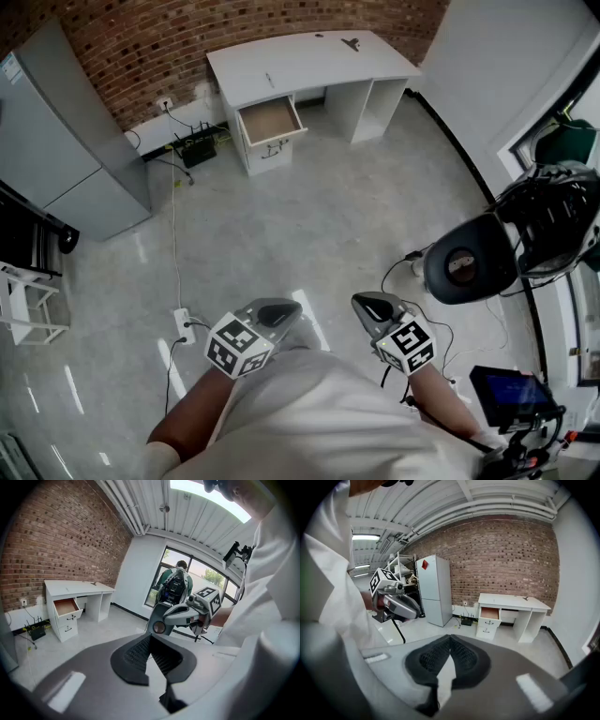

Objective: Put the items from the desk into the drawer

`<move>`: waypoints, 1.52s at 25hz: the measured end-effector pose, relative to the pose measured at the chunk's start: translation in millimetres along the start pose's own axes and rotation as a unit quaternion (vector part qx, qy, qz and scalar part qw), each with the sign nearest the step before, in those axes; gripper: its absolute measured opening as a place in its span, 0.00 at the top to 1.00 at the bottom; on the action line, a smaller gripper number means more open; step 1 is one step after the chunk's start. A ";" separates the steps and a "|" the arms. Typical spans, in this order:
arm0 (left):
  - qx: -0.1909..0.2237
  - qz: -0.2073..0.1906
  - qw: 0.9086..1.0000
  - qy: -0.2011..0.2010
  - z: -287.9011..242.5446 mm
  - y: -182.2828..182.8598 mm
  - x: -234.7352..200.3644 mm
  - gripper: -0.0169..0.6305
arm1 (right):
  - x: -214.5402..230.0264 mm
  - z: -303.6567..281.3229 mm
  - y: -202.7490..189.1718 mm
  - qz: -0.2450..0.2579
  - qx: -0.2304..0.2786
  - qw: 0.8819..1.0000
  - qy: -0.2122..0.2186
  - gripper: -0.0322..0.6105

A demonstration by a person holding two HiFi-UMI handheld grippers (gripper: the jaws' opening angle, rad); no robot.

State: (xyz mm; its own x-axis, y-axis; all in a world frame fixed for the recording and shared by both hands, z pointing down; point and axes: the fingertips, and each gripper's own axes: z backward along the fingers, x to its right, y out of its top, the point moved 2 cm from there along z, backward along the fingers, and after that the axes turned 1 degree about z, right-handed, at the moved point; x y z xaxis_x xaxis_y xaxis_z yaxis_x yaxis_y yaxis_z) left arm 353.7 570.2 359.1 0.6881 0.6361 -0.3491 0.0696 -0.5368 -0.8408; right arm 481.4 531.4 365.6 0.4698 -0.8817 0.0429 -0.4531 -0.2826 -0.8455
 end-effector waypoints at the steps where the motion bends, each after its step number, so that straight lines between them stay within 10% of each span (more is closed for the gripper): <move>1: 0.000 0.002 1.000 0.000 8.2 -2.3 -8.2 0.96 | -4.4 -9.2 5.2 0.002 -0.002 1.000 0.001 0.95; 17: -0.014 0.050 0.998 0.034 72.1 -39.2 -116.3 0.96 | -27.4 -130.8 50.6 -0.001 -0.031 0.998 0.047 0.92; 38: 0.000 0.052 0.982 0.181 -8.1 121.2 -330.3 0.96 | 170.5 -343.8 167.3 0.047 -0.017 0.984 0.173 0.87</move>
State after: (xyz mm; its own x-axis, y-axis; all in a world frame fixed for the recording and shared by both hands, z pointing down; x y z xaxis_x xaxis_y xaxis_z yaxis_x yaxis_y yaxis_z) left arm 140.8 290.6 375.9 0.9030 0.3393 -0.2636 -0.0148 -0.5887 -0.8082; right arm 225.3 203.9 414.3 0.1414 -0.9788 0.1482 -0.5096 -0.2003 -0.8368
